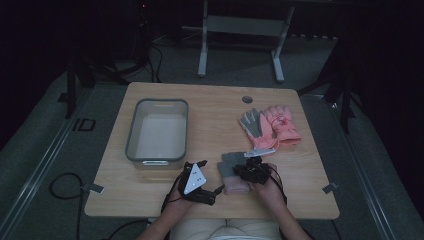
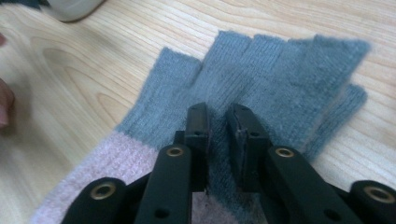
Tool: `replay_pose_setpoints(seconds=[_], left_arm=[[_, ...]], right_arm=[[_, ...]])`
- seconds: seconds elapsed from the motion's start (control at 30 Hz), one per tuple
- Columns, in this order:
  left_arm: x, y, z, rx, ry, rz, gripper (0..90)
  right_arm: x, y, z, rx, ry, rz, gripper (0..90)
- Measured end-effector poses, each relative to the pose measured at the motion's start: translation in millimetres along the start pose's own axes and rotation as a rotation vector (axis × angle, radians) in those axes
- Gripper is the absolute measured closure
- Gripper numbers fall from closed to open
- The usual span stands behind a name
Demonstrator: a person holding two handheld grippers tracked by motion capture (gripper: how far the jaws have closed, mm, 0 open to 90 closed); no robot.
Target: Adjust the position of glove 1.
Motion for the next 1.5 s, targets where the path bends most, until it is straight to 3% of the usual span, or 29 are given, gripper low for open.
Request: replay_pose_setpoints(seconds=[0.13, 0.23, 0.3, 0.37, 0.43, 0.5, 0.63, 0.77, 0.87, 0.93, 1.07, 1.17, 1.23, 1.33, 1.5], left_arm=[[-0.9, -6.3, 6.2, 0.023, 0.036, 0.009, 1.0], [-2.0, -8.4, 16.4, -0.033, 0.061, -0.034, 5.9], [-1.0, -10.2, 22.7, -0.028, 0.084, -0.043, 6.1], [0.3, -12.7, 26.9, 0.02, 0.105, -0.03, 6.2], [2.3, -14.5, 29.8, 0.034, 0.1, -0.11, 6.2], [8.5, -19.0, 32.4, 0.068, 0.128, -0.159, 6.2], [21.6, -28.1, 30.5, 0.186, 0.167, -0.192, 10.4], [32.5, -36.0, 23.8, 0.269, 0.218, -0.236, 17.3], [37.4, -43.7, 19.2, 0.335, 0.241, -0.255, 25.5], [40.5, -46.6, 16.2, 0.391, 0.259, -0.233, 27.2], [43.3, -44.0, 15.0, 0.445, 0.303, -0.198, 33.2], [43.6, -43.8, 14.2, 0.433, 0.294, -0.187, 36.6], [44.1, -44.4, 15.2, 0.439, 0.303, -0.177, 39.2], [44.6, -43.9, 16.4, 0.439, 0.321, -0.177, 42.8], [45.2, -36.7, 18.5, 0.377, 0.335, -0.211, 50.9]], right_arm=[[-14.2, -2.0, 9.0, -0.031, -0.031, 0.006, 63.6], [-28.5, -7.2, 18.0, -0.031, -0.071, -0.002, 56.6], [-36.6, -12.1, 24.3, -0.031, -0.089, 0.0, 57.0], [-42.8, -16.2, 30.7, -0.04, -0.108, 0.002, 57.1], [-46.2, -21.1, 36.9, -0.047, -0.113, -0.003, 56.6], [-47.1, -25.7, 43.1, -0.046, -0.116, -0.006, 56.6], [-41.7, -35.5, 52.2, -0.03, -0.113, 0.0, 55.1], [-29.5, -41.6, 53.9, -0.008, -0.09, 0.004, 52.5], [-20.2, -47.2, 52.6, 0.023, -0.071, 0.003, 48.5], [-13.4, -50.9, 50.1, 0.033, -0.051, 0.001, 45.8], [-2.0, -58.4, 41.3, 0.052, 0.0, -0.01, 42.9], [2.1, -59.1, 36.6, 0.051, 0.02, -0.012, 39.8], [8.5, -59.3, 30.4, 0.041, 0.062, -0.027, 35.6], [10.8, -60.4, 26.9, 0.051, 0.066, -0.025, 34.7], [9.8, -57.6, 24.9, 0.07, 0.055, -0.003, 39.1]])
Point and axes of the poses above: each handheld gripper's, and its own axes: x roughly forward along the jaws, z roughly out of its top, y roughly to its left, the point moved 3 cm from there along x, roughly forward along the jaws, and after that the axes turned 9 degrees about z, right-handed, at the moved point
